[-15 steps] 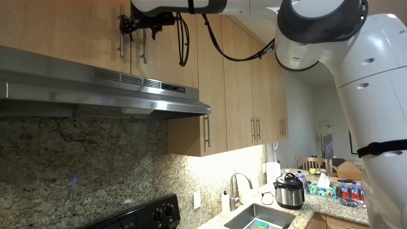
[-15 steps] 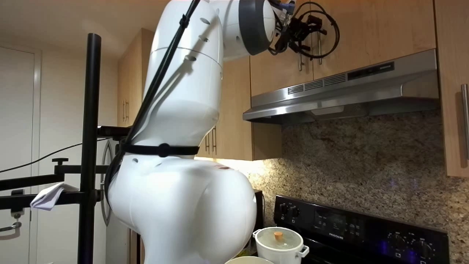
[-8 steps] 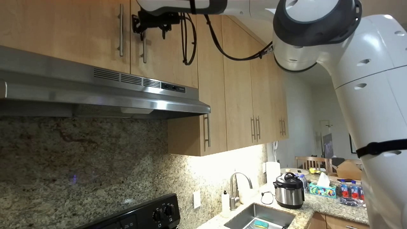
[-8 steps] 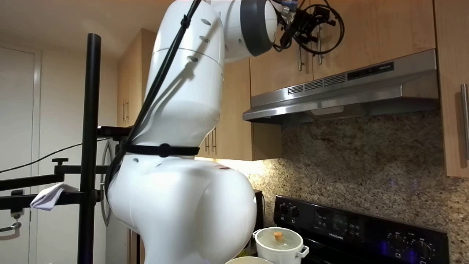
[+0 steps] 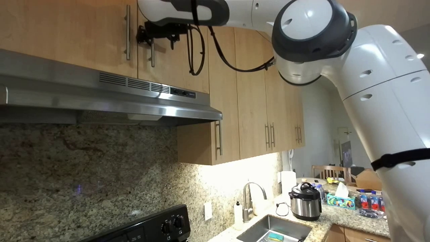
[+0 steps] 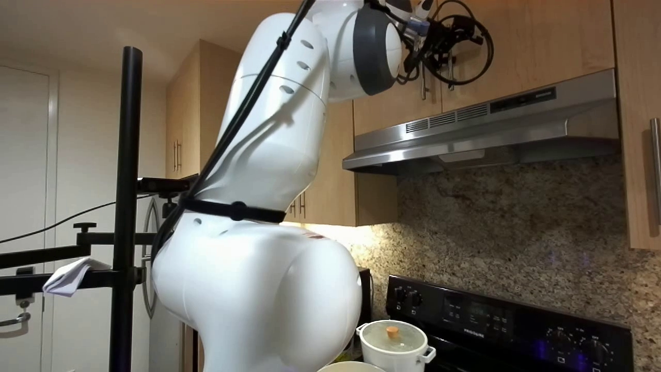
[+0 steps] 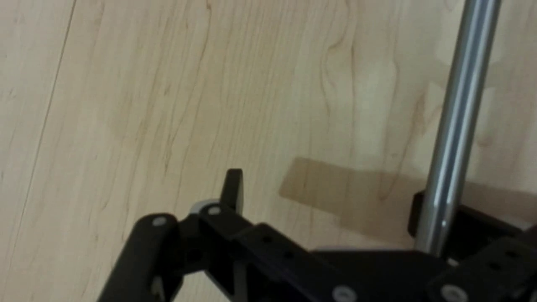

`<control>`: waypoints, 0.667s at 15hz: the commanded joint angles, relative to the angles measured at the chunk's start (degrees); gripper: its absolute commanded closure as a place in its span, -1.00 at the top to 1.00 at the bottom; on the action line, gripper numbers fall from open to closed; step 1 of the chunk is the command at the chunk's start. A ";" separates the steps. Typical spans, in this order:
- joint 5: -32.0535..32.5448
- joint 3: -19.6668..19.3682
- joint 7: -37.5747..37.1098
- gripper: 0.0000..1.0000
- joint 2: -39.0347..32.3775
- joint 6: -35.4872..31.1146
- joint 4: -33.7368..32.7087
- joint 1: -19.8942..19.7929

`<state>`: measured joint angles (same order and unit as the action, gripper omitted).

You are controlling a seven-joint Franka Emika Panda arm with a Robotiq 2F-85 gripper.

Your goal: Open the top right cabinet door

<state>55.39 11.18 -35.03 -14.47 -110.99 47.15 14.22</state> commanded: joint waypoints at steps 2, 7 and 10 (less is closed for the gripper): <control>-0.90 -0.55 0.50 1.00 -2.09 2.75 -4.11 -0.42; -0.92 -1.01 -2.92 1.00 0.89 4.35 -2.35 -0.91; -3.42 -0.30 -1.69 1.00 2.42 3.01 -0.66 -1.72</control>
<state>53.84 11.18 -37.15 -15.18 -108.44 44.43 14.40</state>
